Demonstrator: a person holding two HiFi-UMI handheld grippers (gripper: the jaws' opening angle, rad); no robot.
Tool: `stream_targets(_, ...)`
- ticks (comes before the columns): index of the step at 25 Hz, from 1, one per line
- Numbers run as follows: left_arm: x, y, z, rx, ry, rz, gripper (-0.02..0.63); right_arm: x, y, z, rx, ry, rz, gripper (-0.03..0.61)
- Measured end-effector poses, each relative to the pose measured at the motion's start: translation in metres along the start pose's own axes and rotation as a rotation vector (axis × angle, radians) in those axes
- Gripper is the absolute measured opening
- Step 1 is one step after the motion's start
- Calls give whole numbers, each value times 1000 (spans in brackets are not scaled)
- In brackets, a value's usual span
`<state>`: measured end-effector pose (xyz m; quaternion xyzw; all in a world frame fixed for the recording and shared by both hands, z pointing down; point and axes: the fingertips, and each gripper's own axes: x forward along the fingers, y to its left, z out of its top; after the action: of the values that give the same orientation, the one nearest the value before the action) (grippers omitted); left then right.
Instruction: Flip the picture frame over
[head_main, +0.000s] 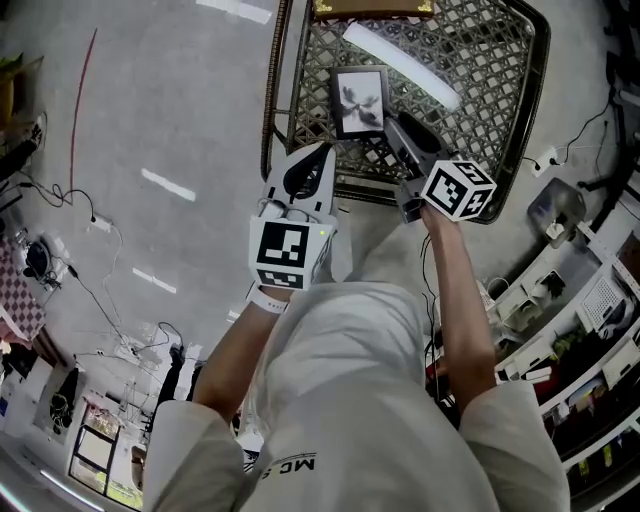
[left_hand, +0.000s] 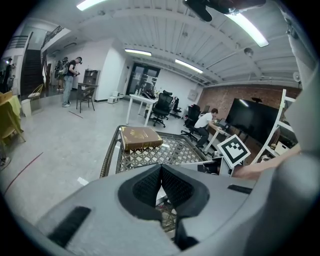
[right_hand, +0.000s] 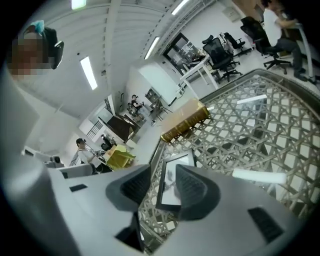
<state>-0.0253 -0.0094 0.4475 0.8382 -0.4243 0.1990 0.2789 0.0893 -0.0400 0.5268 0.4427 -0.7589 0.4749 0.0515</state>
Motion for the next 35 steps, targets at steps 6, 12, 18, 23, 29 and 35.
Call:
stream_targets(6,-12,-5,21,31,-32,-10,25,-20,19,15,-70,-37,-24,141)
stream_targets(12,-30,-11,47,60,-69,-15,25,-45,46,34,-146,-88,-67,63)
stream_targets(18,-53,-26,69,83,-116,-32,25,-75,87,53,-257,-120,-98,29)
stream_targets(23,-71,-37,89,105,-153,-53,25,-96,132,76,-348,-182,-80,29)
stream_targets(29,-92,-44,113,125,-219,-63,25,-129,167,100,-474,-275,-119,29)
stream_targets(35,-118,-54,135,170,-278,-74,25,-159,197,108,-602,-329,-160,29)
